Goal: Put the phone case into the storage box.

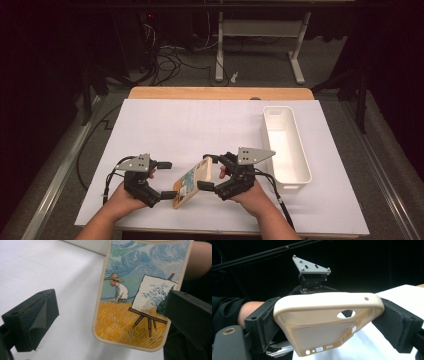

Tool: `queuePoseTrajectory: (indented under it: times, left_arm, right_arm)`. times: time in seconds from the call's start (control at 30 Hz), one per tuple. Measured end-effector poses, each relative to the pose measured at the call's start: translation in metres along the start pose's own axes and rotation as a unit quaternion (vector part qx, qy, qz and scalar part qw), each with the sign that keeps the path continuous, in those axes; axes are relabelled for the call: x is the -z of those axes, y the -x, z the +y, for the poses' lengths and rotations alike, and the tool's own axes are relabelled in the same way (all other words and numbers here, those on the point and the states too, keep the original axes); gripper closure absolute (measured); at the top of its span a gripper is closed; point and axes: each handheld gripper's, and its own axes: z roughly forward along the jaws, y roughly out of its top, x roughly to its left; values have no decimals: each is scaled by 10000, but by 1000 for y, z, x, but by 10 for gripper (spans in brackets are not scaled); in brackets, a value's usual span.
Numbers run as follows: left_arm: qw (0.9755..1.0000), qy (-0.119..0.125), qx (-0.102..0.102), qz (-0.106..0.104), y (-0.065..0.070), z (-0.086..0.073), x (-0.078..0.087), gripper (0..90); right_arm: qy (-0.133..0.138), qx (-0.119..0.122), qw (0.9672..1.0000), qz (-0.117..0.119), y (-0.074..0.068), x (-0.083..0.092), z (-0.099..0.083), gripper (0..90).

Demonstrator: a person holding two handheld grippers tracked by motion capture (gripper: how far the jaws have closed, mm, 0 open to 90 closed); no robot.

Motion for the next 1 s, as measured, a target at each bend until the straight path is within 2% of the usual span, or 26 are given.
queuePoseTrajectory:
  times: [0.1,0.13,0.37,0.47,0.53,0.57,0.7,0.73,0.77,0.8,0.83,0.87,0.93,1.0]
  left_arm:
    - [9999,99,43,120,-3,2,1,11]
    - [9996,164,-7,221,-4,3,2,11]
    - [9985,358,4,423,-8,6,4,2]
    - [9972,482,-27,565,-10,6,5,2]
    - [9969,502,-47,605,-11,6,5,2]
    - [9960,567,-63,688,-12,7,6,2]
    - [9943,686,-48,811,-15,8,7,2]
    - [9927,744,-29,952,-17,9,8,2]
    - [9927,744,-29,952,-17,9,8,3]
    - [9909,807,-42,1076,-20,10,8,4]
    - [9909,807,-42,1076,-20,10,8,4]
    - [9895,875,-49,1148,-21,10,9,6]
    - [9891,894,-62,1167,-21,11,10,6]
    - [9888,920,-50,1177,-22,11,11,6]
  right_arm:
    - [-25,36,9999,-92,0,0,0,131]
    - [-52,67,9998,-162,-1,0,0,131]
    - [-90,154,9991,-372,-2,2,1,130]
    - [-71,201,9980,-592,-3,5,2,130]
    - [-78,228,9976,-645,-4,5,2,130]
    - [-88,268,9967,-763,-5,6,3,130]
    - [-111,303,9954,-899,-6,7,4,130]
    - [-102,315,9946,-981,-6,8,4,130]
    - [-102,315,9946,-981,-6,8,4,130]
    - [-96,330,9939,-1046,-6,9,4,130]
    - [-96,330,9939,-1046,-6,9,4,130]
    - [-103,350,9931,-1119,-7,9,4,130]
    - [-111,356,9925,-1160,-8,10,4,130]
    - [-166,420,9900,-1335,-10,10,5,130]
